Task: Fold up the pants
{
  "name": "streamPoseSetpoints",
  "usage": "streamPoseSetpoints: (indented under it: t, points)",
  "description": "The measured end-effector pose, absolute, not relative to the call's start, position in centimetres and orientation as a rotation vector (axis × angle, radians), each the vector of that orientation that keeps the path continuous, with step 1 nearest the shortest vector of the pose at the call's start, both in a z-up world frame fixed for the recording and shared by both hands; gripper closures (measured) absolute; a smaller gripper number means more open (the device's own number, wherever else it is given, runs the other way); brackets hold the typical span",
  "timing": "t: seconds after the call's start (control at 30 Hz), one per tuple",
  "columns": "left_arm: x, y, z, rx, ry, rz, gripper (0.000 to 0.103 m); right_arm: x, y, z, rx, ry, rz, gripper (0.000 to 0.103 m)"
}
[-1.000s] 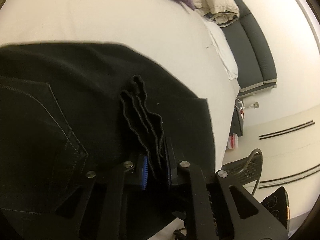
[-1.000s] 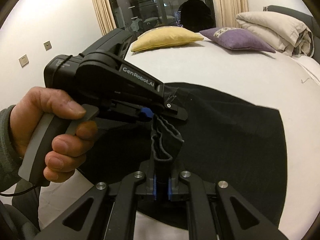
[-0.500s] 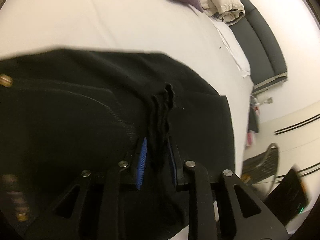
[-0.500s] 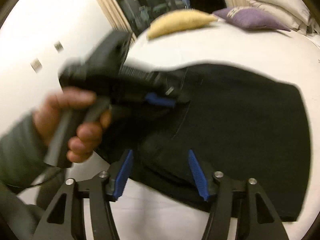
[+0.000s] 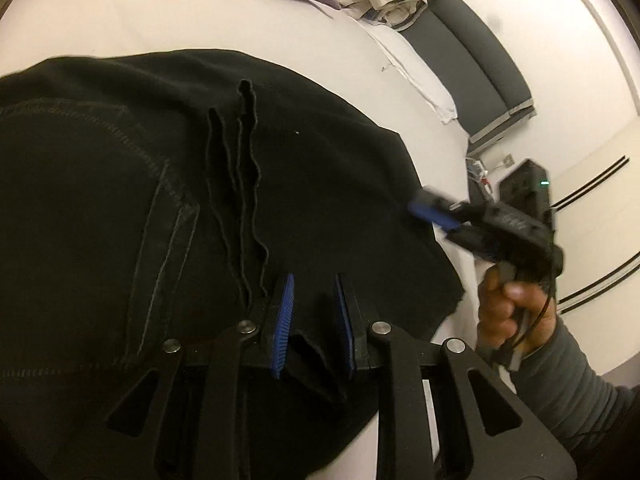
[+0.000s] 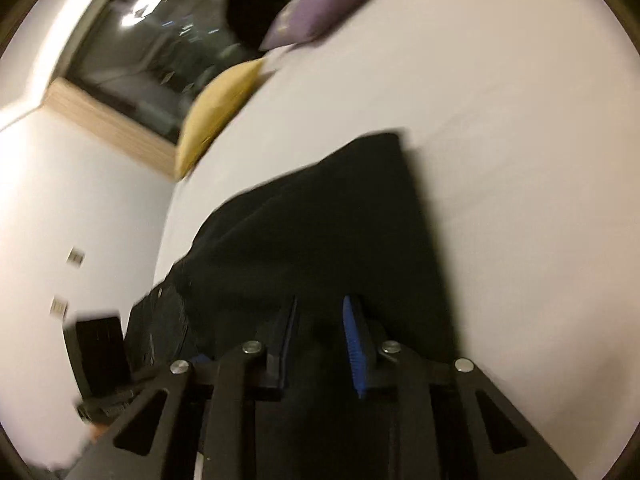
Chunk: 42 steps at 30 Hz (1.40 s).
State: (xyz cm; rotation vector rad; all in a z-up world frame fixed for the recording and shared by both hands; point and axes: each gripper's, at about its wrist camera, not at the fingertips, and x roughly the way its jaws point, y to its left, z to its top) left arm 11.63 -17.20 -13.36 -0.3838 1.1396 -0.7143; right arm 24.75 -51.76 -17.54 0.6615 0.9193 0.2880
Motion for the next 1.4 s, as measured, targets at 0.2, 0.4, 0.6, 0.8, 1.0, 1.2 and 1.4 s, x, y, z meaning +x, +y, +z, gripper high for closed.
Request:
streamPoseSetpoints:
  t: [0.2, 0.4, 0.6, 0.8, 1.0, 1.2, 1.4]
  points:
    - [9.8, -15.8, -12.2, -0.343, 1.082, -0.606, 0.083, 24.8, -47.8, -16.1, 0.604, 0.868, 0.406, 0.017]
    - [3.2, -5.3, -9.1, -0.464, 0.966, -0.387, 0.082, 25.7, -44.1, -15.8, 0.522, 0.978, 0.296, 0.031]
    - [-2.0, 4.4, -10.0, -0.716, 0.860, -0.144, 0.038, 25.5, -33.9, -11.0, 0.419, 0.839, 0.596, 0.021]
    - [-3.0, 6.2, -10.1, -0.844, 0.786, -0.134, 0.023, 26.6, -28.2, -13.2, 0.541, 0.955, 0.724, 0.021]
    - [-1.2, 7.5, -12.5, -0.941, 0.850, -0.137, 0.022, 28.0, -27.1, -14.9, 0.618, 0.981, 0.723, 0.021]
    - [-0.2, 8.9, -15.0, -1.079, 0.793, -0.139, 0.024, 28.3, -28.7, -15.9, 0.746, 0.971, 0.765, 0.022]
    - [1.0, 9.5, -16.0, -1.114, 0.801, -0.124, 0.080, 29.9, -27.2, -18.6, 0.715, 1.107, 0.794, 0.033]
